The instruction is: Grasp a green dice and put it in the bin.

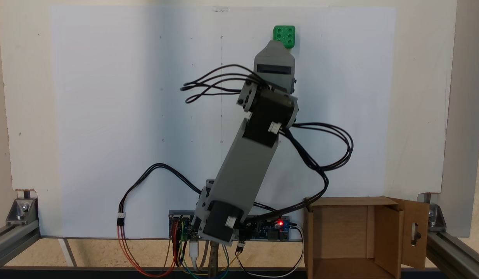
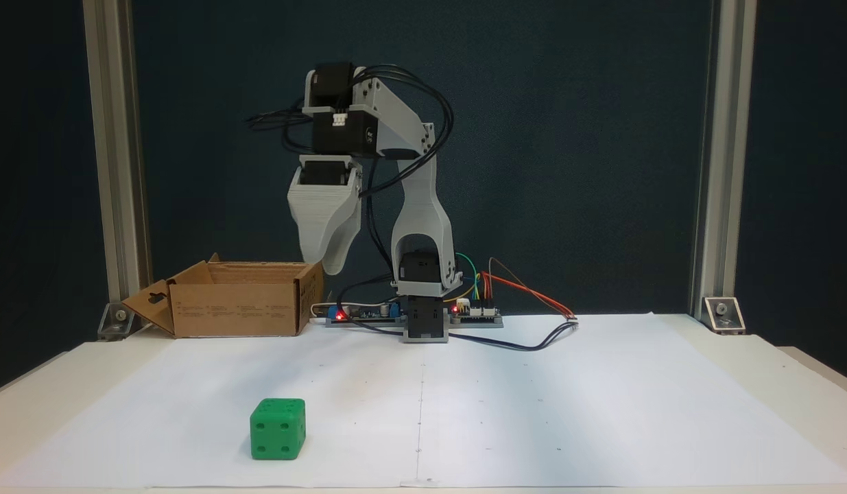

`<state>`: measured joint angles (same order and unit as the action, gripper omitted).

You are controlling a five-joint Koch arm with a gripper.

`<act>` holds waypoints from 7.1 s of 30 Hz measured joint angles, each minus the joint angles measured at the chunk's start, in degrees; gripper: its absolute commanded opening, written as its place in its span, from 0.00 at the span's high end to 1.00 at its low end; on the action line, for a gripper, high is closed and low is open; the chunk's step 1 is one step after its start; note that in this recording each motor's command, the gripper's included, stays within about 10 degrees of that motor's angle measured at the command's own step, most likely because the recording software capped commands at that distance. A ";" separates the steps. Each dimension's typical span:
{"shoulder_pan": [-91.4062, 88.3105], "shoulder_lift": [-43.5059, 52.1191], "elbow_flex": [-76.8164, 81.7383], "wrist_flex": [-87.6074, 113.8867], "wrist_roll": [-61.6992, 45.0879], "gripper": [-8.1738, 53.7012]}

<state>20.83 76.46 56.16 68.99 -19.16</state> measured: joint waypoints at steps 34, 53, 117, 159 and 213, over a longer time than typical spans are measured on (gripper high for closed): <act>-0.26 -26.98 -21.71 0.62 0.00 0.19; 0.35 -30.76 -24.35 0.35 0.00 0.19; 2.37 -41.57 -24.96 -8.79 0.00 0.68; 49.75 10.28 4.83 -10.90 -2.11 0.68; 47.20 17.05 5.45 -11.07 7.12 0.15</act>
<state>68.03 93.52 61.61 57.92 -12.04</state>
